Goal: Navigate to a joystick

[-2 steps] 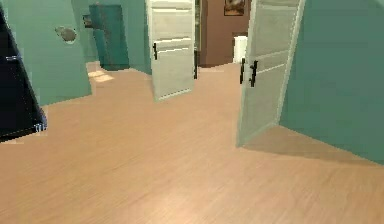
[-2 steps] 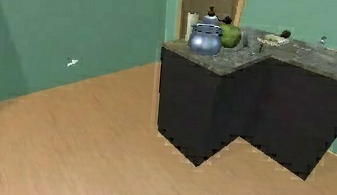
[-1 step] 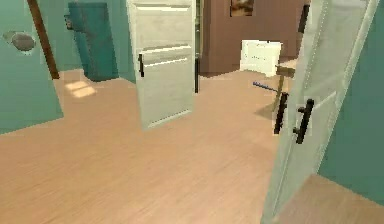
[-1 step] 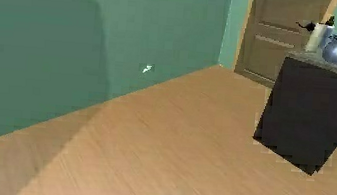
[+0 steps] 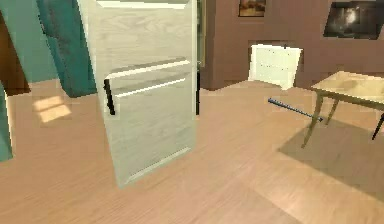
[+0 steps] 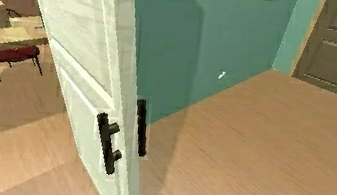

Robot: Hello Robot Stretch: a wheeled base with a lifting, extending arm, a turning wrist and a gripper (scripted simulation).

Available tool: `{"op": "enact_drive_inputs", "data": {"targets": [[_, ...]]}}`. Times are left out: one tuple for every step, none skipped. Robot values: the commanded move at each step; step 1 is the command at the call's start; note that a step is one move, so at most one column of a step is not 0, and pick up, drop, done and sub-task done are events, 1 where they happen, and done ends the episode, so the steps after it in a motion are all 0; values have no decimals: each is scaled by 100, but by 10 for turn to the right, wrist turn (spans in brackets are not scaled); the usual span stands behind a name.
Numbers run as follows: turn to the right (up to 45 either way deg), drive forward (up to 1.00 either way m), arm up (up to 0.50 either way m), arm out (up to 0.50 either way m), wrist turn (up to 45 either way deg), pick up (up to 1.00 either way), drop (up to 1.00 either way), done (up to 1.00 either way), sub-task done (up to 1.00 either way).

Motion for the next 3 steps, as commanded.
{"op": "enact_drive_inputs", "data": {"targets": [[-90, 0, 0, 0, 0, 0, 0, 0, 0], [0, 20, 0, 0, 0, 0, 0, 0, 0], [-270, 0, 0, 0, 0, 0, 0, 0, 0]]}}
